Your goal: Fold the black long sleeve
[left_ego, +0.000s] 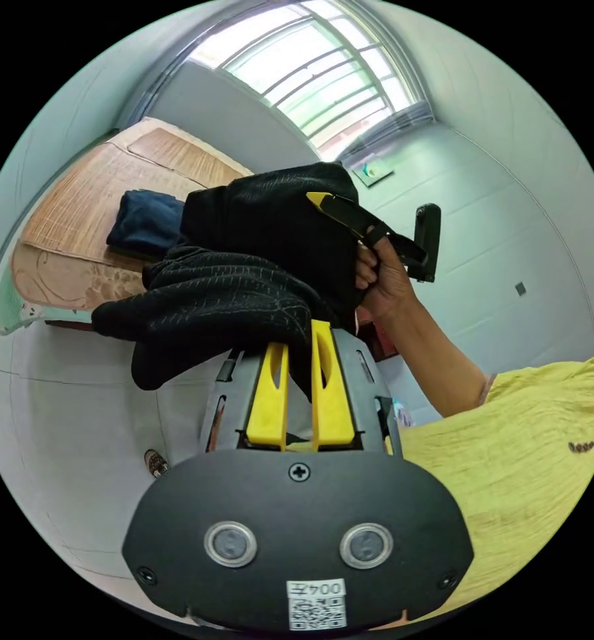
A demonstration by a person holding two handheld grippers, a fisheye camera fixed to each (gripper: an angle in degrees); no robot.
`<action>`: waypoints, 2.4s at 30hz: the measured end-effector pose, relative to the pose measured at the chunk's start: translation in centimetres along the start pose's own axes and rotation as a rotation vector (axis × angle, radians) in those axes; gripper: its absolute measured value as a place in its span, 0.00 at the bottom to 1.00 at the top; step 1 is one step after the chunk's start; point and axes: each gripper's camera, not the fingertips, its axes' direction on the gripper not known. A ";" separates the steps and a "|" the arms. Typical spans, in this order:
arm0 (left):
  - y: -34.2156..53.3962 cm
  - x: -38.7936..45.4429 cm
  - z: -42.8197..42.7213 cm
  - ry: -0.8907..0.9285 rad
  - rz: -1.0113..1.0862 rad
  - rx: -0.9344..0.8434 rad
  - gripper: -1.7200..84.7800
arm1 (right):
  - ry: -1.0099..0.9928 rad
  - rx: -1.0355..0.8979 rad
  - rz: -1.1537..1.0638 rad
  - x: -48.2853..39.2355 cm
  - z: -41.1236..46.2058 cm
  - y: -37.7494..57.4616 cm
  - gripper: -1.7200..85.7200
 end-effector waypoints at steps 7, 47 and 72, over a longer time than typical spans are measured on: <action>-19.5 -7.8 -3.1 -0.062 -0.167 0.130 0.10 | -0.059 -0.069 -0.089 8.1 20.4 -7.8 0.11; -57.7 -21.6 8.7 -0.258 -0.701 0.202 0.05 | -0.032 -0.336 0.053 36.6 72.0 -1.3 0.11; -83.1 -20.6 37.2 -0.581 -0.099 -0.463 0.03 | 0.167 -0.478 -0.078 25.6 59.7 0.4 0.06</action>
